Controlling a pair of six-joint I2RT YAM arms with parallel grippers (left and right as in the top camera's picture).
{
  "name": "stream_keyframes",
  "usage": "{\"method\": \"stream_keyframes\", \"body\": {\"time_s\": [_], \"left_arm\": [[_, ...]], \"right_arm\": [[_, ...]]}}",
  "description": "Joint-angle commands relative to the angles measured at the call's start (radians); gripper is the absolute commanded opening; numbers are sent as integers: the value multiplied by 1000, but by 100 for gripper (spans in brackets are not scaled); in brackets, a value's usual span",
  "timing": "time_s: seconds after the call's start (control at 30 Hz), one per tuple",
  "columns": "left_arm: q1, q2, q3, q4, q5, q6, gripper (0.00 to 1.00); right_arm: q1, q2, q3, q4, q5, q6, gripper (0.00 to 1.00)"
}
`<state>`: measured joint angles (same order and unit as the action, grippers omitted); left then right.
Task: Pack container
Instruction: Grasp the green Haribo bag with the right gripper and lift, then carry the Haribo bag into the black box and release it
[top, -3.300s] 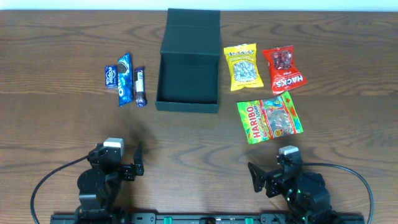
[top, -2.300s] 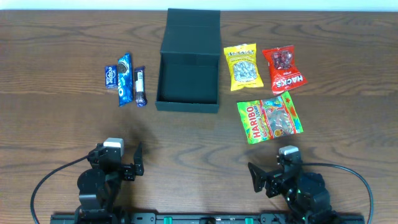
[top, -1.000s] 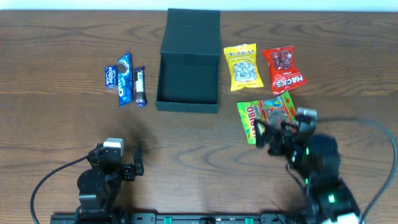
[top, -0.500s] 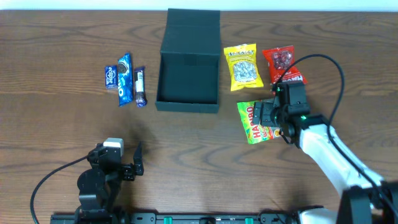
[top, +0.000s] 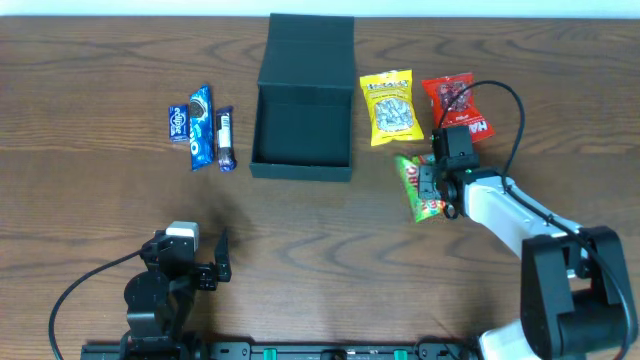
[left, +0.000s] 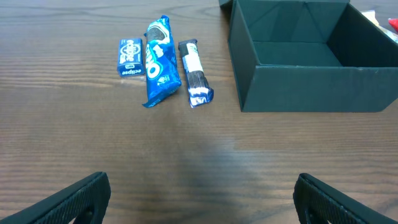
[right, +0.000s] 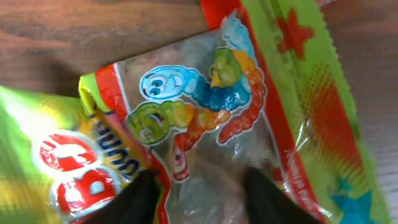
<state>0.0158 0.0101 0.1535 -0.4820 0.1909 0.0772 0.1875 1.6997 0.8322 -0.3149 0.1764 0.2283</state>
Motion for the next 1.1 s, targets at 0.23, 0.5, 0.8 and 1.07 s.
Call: {"method": "stream_keyframes", "body": {"time_s": [0.23,0.5,0.8,1.07], "left_arm": [[-3,-6,-18,0,-8,-3,95],[-3,-6,-18,0,-8,-3,95],[-3,-6,-18,0,-8,-3,95],[-3,-6,-18,0,-8,-3,95]], "right_arm": [[4,42,-36,-45,-219,11,1],[17,-180,24,-92,-346,11,1],[201,-349,177,7,-341,-60,1],[297,-307,223,208,-270,-80,1]]}}
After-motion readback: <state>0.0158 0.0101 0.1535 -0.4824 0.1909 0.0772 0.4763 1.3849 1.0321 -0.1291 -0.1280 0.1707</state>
